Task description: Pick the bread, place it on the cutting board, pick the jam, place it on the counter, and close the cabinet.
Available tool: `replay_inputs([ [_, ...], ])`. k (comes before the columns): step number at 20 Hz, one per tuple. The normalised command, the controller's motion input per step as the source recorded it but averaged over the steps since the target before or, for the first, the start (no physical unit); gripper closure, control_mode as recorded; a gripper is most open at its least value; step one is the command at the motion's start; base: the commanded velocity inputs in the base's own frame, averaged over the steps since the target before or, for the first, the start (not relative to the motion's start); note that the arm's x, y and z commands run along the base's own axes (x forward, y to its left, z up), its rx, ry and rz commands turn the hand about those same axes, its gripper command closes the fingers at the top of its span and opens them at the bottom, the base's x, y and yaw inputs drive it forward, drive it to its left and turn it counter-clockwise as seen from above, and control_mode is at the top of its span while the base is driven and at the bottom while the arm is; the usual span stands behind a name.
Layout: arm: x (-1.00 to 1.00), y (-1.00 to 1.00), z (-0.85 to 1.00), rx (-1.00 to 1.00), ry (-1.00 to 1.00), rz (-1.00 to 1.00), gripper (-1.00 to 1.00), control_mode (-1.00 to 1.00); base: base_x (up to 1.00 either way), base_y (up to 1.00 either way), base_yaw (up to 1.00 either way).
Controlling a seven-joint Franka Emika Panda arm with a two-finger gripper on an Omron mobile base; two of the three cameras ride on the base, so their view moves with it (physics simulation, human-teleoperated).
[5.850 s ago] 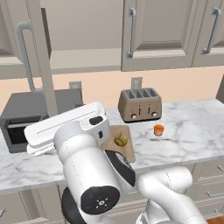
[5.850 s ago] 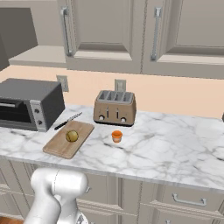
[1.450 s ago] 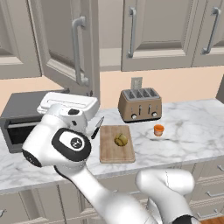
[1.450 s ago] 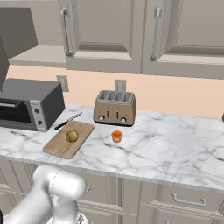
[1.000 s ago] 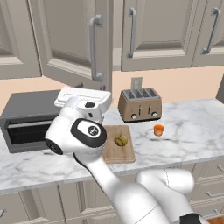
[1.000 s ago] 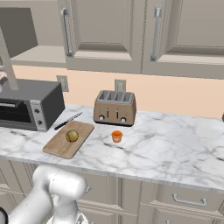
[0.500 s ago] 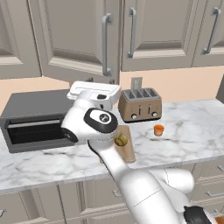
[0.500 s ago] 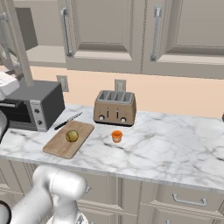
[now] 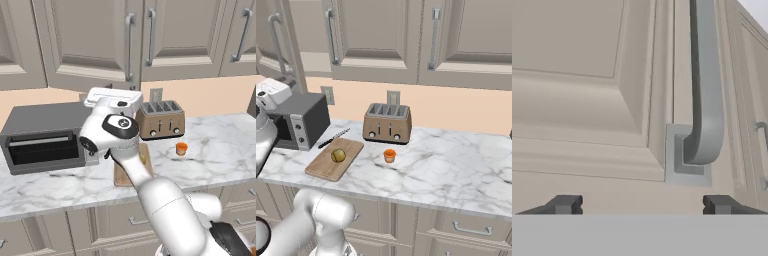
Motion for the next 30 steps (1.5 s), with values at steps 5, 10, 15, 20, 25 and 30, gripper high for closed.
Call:
replay_inputs([
  [5, 0.49, -0.38, 0.0, 0.0, -0.01, 0.0, -1.0, -1.0, 0.0, 0.0, 0.0],
  [10, 0.48, -0.4, 0.0, 0.0, 0.0, 0.0, -1.0, -1.0, 0.0, 0.0, 0.0],
  [15, 0.46, -0.43, 0.0, 0.0, 0.0, 0.0, -1.0, -1.0, 0.0, 0.0, 0.0],
  [20, 0.48, -0.4, 0.0, 0.0, 0.0, 0.0, -1.0, -1.0, 0.0, 0.0, 0.0],
  [25, 0.47, -0.38, 0.0, 0.0, 0.0, 0.0, -1.0, -1.0, 0.0, 0.0, 0.0],
  [30, 0.35, -0.37, 0.0, 0.0, 0.0, 0.0, -1.0, -1.0, 0.0, 0.0, 0.0],
])
